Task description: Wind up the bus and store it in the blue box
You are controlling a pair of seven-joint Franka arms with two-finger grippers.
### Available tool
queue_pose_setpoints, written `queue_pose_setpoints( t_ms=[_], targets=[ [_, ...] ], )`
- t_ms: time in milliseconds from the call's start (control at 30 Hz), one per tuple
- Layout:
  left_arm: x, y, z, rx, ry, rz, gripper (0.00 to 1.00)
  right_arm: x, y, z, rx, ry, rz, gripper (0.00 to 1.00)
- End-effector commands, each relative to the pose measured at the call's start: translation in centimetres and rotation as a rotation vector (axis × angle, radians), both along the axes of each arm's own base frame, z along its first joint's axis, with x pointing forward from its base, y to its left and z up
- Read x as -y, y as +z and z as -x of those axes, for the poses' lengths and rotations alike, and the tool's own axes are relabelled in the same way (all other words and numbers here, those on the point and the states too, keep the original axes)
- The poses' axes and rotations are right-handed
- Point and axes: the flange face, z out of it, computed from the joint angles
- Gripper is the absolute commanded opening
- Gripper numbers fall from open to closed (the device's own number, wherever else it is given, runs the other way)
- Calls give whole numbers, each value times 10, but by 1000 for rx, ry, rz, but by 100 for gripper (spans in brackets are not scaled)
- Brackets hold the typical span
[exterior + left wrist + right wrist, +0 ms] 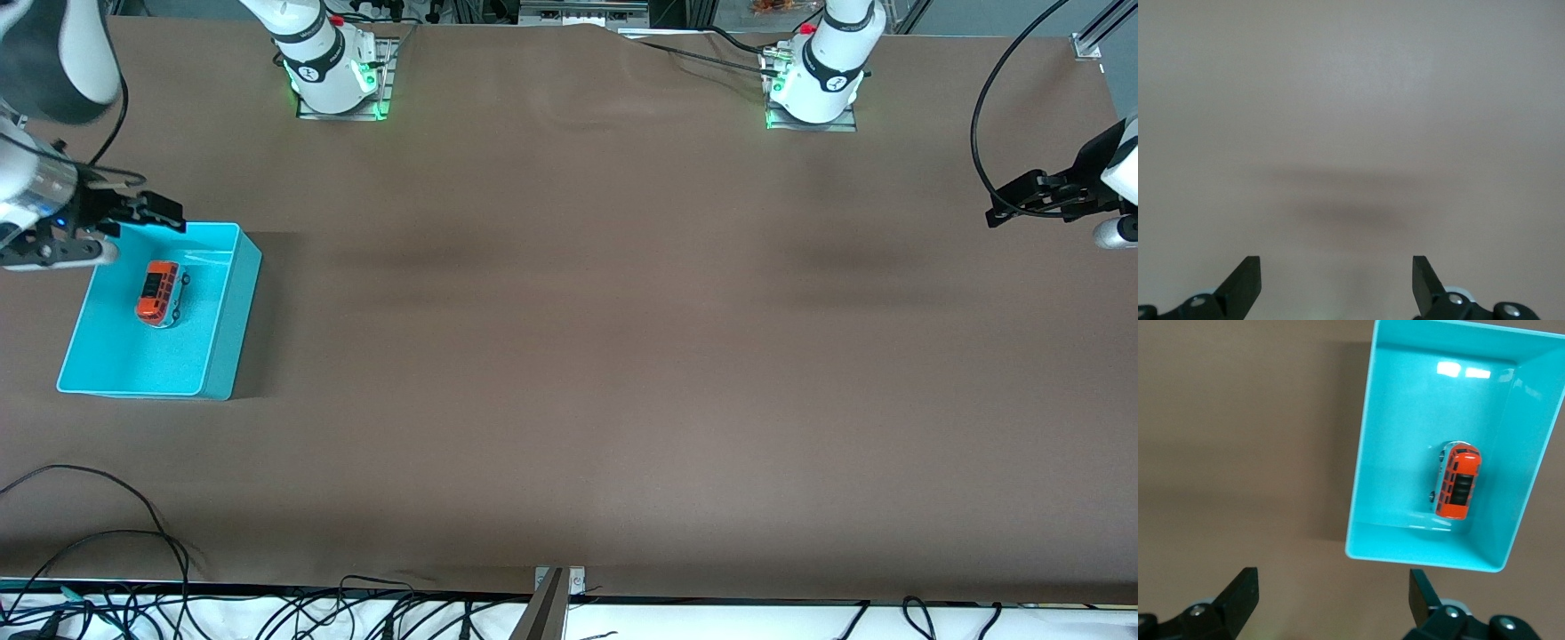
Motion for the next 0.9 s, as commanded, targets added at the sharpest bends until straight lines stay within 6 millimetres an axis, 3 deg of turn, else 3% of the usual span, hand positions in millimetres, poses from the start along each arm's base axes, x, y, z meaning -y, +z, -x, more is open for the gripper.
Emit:
queue_pose_setpoints(
  t_ms=[0,300,534,668,868],
  targets=[
    [4,6,-3,-2,1,26,100,-25,42,3,20,-39,-65,100],
    [3,8,-4,8,-2,9,100,-66,80,-20,51,-88,-101,100],
    [7,-2,-10,-8,-2,8,100,-74,72,-49,61,-98,-135,100],
    [-3,19,-13,37,12,8,100,-80,61,-62,71,-123,-120,100],
    [2,21,-16,43,7,7,100,-93,52,-69,85,-89,-65,100]
  ],
)
